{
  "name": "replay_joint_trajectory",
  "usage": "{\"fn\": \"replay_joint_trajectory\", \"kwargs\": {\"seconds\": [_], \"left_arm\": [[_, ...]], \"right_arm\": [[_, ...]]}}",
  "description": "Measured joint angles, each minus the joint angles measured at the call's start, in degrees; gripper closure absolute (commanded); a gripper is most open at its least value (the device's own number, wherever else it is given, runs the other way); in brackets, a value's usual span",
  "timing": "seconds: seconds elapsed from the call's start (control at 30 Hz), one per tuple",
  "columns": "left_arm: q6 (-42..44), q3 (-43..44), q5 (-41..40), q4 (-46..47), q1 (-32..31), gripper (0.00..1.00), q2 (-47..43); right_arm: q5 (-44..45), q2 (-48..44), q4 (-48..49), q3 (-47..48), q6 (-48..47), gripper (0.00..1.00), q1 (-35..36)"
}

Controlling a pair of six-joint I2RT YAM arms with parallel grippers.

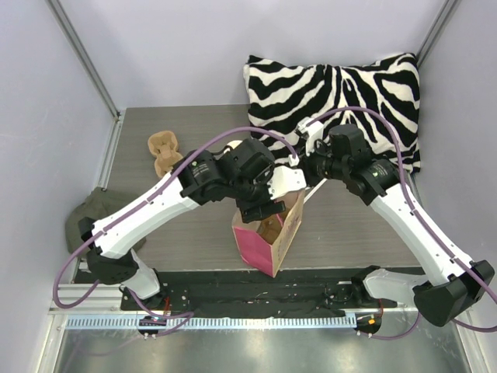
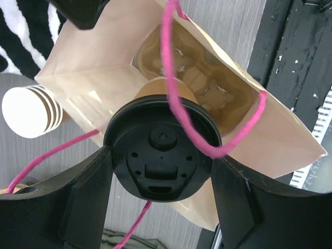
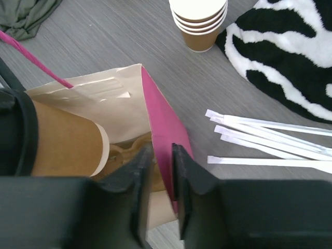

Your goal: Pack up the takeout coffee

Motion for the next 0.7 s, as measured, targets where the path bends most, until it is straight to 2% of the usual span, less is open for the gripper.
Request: {"fn": "replay_joint_trajectory", "kwargs": {"seconds": [0.07, 0.17, 0.43, 0.5, 0.53, 0.6, 0.63, 0.7], "left_arm": [[-0.02, -0.92, -0.24, 1.22, -0.39, 0.46, 0.0], [0.13, -2.89, -0.98, 3.1, -0.66, 0.46, -0.15], [1.38, -13.73, -1.29, 6.4, -0.68, 0.46, -3.1], [1.55, -14.93, -1.11, 6.93, -0.68, 0.46, -3.78], [1.6, -15.37, -0.79, 7.26, -0.66, 0.46, -4.17], [1.7, -15.98, -0.11, 7.96, -0.68, 0.46, -5.03], [1.75, -16.26, 0.46, 8.44, -0.68, 0.46, -5.64], [1.81, -16.37, 1.46, 8.85, -0.68, 0.46, -6.71]], "right_arm": [[-0.44, 0.2, 0.04, -0.2, 0.04, 0.91, 0.0], [-1.14, 0.24, 0.5, -0.74, 0.39, 0.99, 0.0], [-3.8, -2.27, -0.85, -2.84, 5.31, 0.98, 0.0], [-4.7, -3.78, -1.77, -3.67, 6.78, 0.86, 0.0], [-5.31, -4.5, -2.36, -4.04, 7.54, 0.66, 0.0], [-6.05, -5.66, -3.85, -4.52, 8.52, 0.5, 0.0], [-6.21, -6.16, -4.57, -4.63, 8.68, 0.37, 0.0], [-6.21, -6.86, -5.84, -4.55, 8.11, 0.27, 0.0]]}}
